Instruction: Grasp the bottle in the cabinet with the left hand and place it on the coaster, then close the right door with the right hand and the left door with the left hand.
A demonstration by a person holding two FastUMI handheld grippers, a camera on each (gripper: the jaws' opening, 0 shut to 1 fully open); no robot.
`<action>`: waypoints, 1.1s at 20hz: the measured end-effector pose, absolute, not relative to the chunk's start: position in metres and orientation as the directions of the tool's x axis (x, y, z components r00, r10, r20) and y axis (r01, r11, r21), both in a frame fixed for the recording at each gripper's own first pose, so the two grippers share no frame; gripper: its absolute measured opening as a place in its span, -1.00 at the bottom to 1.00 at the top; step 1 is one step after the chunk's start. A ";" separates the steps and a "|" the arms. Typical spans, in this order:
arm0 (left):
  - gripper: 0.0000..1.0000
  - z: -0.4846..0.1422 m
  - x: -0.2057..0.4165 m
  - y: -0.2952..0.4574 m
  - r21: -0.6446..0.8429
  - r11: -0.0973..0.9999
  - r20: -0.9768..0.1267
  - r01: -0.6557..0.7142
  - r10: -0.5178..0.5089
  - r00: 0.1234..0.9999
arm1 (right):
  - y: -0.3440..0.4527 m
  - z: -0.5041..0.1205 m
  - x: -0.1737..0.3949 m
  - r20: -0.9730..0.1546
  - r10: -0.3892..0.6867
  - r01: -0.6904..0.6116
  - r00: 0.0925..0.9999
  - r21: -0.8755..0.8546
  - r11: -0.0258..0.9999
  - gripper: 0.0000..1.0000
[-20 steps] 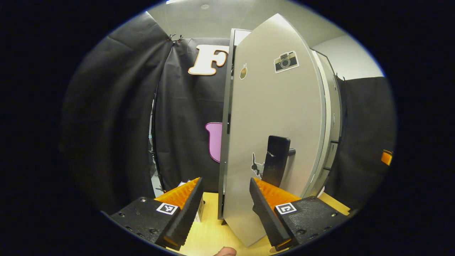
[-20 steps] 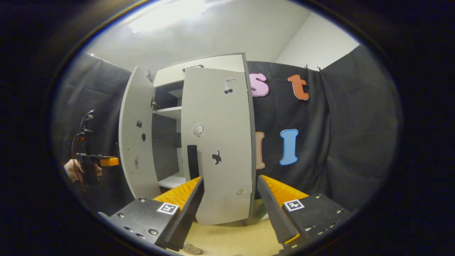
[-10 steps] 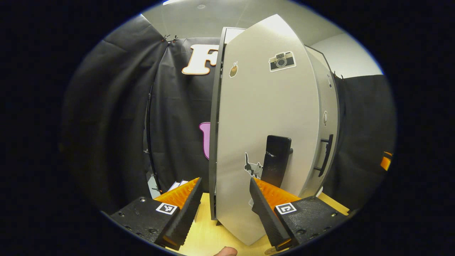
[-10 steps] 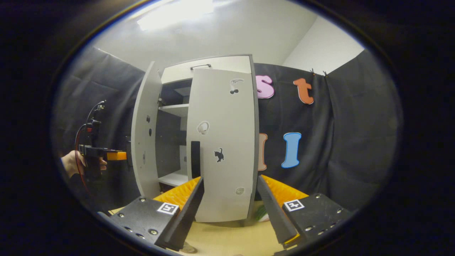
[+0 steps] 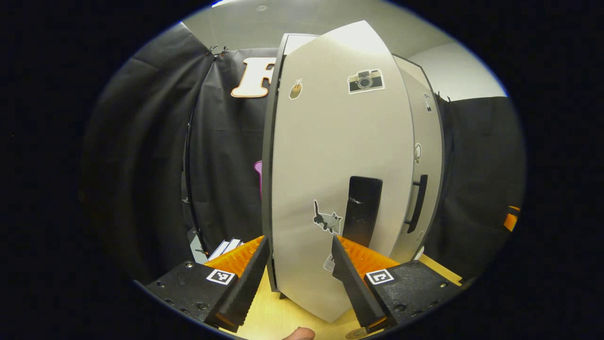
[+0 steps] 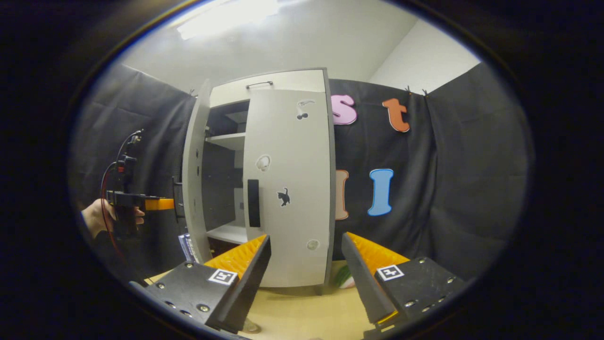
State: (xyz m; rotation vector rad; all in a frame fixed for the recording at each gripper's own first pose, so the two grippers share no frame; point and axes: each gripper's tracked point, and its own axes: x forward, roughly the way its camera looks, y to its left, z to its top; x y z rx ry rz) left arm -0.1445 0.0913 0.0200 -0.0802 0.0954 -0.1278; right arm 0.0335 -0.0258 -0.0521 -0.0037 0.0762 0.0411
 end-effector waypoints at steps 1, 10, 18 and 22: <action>0.77 0.022 -0.146 0.093 -0.071 0.991 -0.084 0.111 -0.117 0.990 | -0.026 -0.052 0.031 -0.078 0.038 -0.039 0.996 -0.003 0.999 0.84; 0.87 0.039 -0.198 0.105 -0.132 0.991 -0.048 0.035 -0.042 0.998 | -0.018 -0.038 -0.003 -0.059 0.086 -0.085 0.995 0.022 0.996 0.84; 0.87 0.026 -0.247 0.091 -0.061 0.998 -0.058 0.029 -0.033 0.998 | -0.009 -0.040 -0.029 -0.048 0.084 -0.084 0.995 0.003 0.996 0.84; 0.87 0.023 -0.260 0.084 -0.059 0.996 -0.051 0.065 -0.069 0.996 | -0.003 -0.034 -0.042 -0.017 0.086 -0.087 0.996 -0.022 0.996 0.84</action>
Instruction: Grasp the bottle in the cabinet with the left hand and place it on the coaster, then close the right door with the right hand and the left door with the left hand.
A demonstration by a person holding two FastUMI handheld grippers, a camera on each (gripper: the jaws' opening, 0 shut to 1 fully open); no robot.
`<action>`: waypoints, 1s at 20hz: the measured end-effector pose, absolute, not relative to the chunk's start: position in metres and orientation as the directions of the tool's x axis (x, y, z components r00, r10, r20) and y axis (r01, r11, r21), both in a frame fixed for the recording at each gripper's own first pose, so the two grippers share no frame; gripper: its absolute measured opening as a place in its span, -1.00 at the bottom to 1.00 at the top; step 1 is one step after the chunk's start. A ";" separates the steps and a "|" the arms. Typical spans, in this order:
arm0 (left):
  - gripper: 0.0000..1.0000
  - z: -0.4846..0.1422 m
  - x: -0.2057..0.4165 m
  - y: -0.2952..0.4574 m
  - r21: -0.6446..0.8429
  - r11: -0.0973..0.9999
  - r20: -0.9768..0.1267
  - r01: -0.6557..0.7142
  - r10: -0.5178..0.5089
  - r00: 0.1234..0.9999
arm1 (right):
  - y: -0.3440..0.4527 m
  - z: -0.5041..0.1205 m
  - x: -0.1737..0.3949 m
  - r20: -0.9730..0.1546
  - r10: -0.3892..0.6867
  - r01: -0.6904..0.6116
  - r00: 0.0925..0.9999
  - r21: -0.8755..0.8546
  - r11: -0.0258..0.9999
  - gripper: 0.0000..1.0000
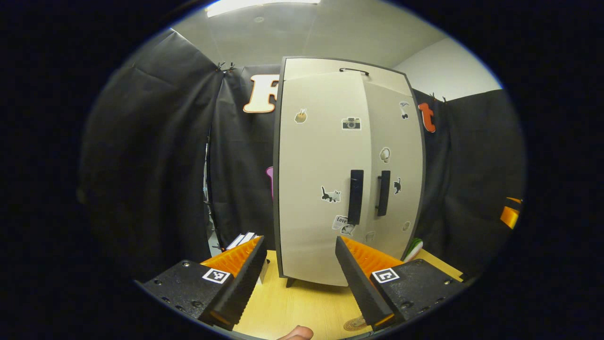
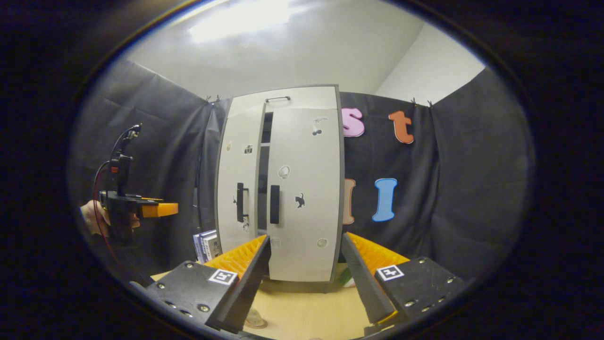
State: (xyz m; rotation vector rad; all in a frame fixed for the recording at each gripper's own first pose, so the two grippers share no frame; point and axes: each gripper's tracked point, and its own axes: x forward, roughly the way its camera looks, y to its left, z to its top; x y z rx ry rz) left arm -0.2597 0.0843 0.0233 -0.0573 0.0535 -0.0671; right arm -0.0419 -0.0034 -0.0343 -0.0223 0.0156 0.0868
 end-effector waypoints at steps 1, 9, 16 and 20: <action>0.87 0.021 -0.262 0.085 -0.057 0.996 -0.060 0.069 -0.073 0.996 | -0.005 -0.036 -0.044 -0.026 0.072 -0.073 0.997 -0.016 0.997 0.84; 0.87 0.013 -0.266 0.087 -0.052 0.994 -0.065 0.100 -0.103 0.993 | -0.008 -0.029 -0.058 -0.008 0.008 -0.008 1.000 0.028 1.000 0.83; 0.87 0.010 -0.278 0.084 -0.065 0.989 -0.088 0.134 -0.139 0.986 | -0.006 -0.023 -0.064 -0.014 -0.004 0.004 1.000 0.018 1.000 0.83; 0.87 0.009 -0.278 0.084 -0.063 0.990 -0.085 0.129 -0.134 0.987 | -0.012 -0.022 -0.069 -0.024 0.002 -0.002 1.000 0.002 1.000 0.83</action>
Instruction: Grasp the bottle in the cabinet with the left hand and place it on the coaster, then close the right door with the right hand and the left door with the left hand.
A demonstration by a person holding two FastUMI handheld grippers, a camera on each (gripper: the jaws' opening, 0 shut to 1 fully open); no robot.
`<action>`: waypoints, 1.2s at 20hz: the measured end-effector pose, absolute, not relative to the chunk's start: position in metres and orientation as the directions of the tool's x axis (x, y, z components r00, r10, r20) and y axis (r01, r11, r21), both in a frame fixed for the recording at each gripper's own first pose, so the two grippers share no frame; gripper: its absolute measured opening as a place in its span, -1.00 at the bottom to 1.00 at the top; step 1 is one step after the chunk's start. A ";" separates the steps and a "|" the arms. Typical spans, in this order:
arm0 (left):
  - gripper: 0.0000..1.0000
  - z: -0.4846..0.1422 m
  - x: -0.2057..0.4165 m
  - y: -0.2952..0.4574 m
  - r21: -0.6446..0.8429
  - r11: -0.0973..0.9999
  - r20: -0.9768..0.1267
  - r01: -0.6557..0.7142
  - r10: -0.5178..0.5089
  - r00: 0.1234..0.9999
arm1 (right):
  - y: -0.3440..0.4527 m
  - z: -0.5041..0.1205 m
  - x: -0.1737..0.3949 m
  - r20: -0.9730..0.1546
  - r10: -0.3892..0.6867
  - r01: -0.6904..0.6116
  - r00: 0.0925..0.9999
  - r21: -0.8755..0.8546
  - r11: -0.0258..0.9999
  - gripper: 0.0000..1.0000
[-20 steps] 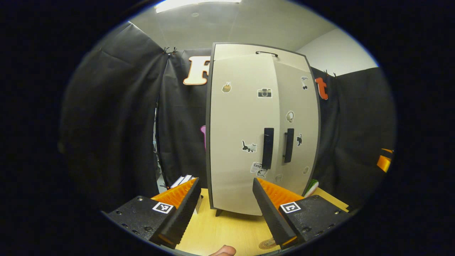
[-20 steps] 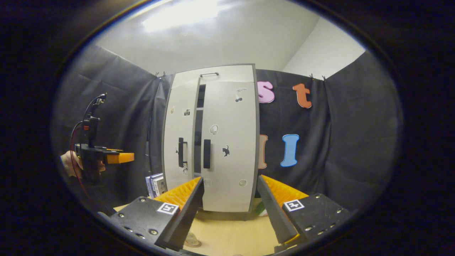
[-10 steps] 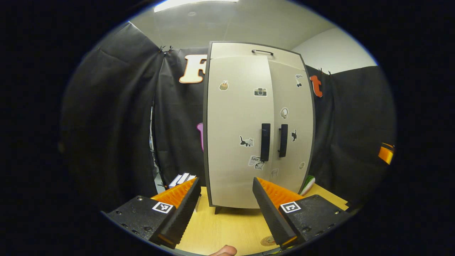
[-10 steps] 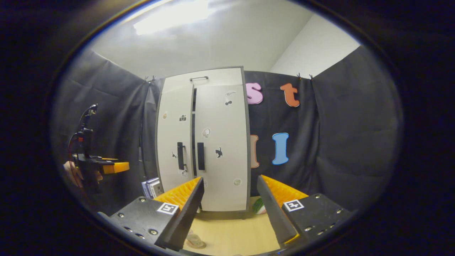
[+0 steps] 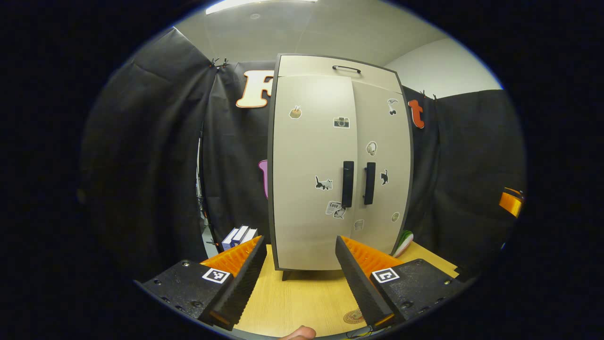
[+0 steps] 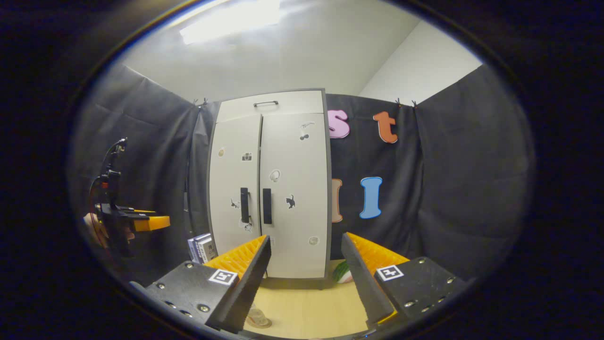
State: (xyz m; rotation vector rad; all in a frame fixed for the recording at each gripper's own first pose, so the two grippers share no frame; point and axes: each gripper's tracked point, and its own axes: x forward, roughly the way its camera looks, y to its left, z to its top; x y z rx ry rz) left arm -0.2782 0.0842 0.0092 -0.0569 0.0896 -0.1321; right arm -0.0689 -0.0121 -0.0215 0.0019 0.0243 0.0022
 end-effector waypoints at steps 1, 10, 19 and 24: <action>0.87 0.007 -0.279 0.085 -0.062 0.989 -0.088 0.132 -0.138 0.987 | -0.017 -0.022 -0.070 -0.032 -0.005 0.005 0.999 -0.005 1.000 0.83; 0.89 0.007 -0.288 0.086 -0.090 0.983 -0.076 0.159 -0.166 0.983 | -0.010 -0.026 -0.072 -0.006 -0.023 0.023 1.000 -0.013 1.000 0.84; 0.91 0.000 -0.295 0.060 -0.094 0.958 -0.068 0.272 -0.279 0.958 | 0.001 -0.030 -0.080 -0.001 -0.059 0.059 0.998 0.008 0.998 0.84; 0.90 -0.002 -0.309 0.052 -0.036 0.942 -0.058 0.333 -0.335 0.941 | 0.004 -0.026 -0.082 0.009 -0.067 0.067 0.998 -0.009 0.998 0.83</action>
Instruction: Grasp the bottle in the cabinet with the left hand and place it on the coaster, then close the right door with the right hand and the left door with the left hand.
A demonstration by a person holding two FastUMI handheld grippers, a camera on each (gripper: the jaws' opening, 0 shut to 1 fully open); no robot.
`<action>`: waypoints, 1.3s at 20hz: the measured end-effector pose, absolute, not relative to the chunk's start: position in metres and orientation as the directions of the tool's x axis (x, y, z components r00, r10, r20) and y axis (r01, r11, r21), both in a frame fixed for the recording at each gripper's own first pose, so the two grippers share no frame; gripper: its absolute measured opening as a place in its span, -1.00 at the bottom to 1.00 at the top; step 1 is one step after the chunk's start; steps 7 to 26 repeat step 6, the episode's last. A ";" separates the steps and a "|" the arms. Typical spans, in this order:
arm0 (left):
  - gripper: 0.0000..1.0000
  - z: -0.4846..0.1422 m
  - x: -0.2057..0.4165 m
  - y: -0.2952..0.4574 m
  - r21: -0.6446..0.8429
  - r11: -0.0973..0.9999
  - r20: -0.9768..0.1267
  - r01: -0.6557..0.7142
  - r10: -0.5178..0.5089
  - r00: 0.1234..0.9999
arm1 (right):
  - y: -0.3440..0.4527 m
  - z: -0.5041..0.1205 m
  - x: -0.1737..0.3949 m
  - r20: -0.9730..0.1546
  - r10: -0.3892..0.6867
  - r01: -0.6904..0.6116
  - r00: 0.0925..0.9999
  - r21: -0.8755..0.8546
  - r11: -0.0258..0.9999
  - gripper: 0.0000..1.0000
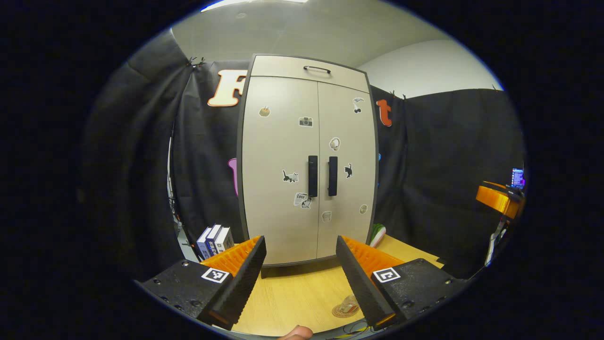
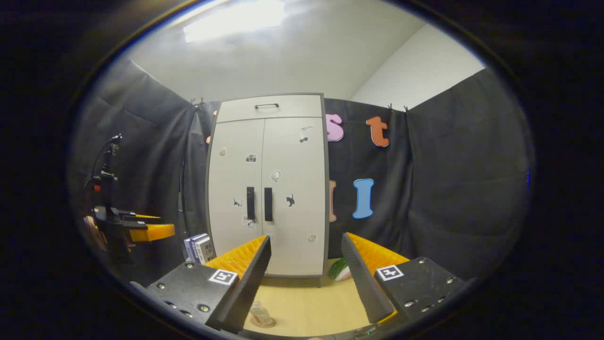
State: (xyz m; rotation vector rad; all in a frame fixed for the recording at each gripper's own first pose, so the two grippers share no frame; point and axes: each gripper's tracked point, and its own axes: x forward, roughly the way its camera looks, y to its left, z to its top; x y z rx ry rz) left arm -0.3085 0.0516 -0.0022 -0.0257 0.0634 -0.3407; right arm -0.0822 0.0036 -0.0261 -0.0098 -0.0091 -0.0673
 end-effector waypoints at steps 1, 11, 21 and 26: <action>0.91 -0.003 -0.309 0.054 -0.018 0.946 -0.050 0.324 -0.325 0.944 | 0.005 -0.025 -0.081 0.009 -0.072 0.072 0.997 -0.001 0.997 0.83; 0.90 -0.008 -0.318 0.036 -0.012 0.930 -0.041 0.368 -0.369 0.929 | 0.016 -0.028 -0.080 0.007 -0.078 0.077 0.997 0.068 0.995 0.83; 0.90 -0.008 -0.318 0.036 -0.012 0.930 -0.041 0.368 -0.369 0.929 | 0.016 -0.028 -0.080 0.007 -0.078 0.077 0.997 0.068 0.995 0.83; 0.90 -0.008 -0.318 0.036 -0.012 0.930 -0.041 0.368 -0.369 0.929 | 0.016 -0.028 -0.080 0.007 -0.078 0.077 0.997 0.068 0.995 0.83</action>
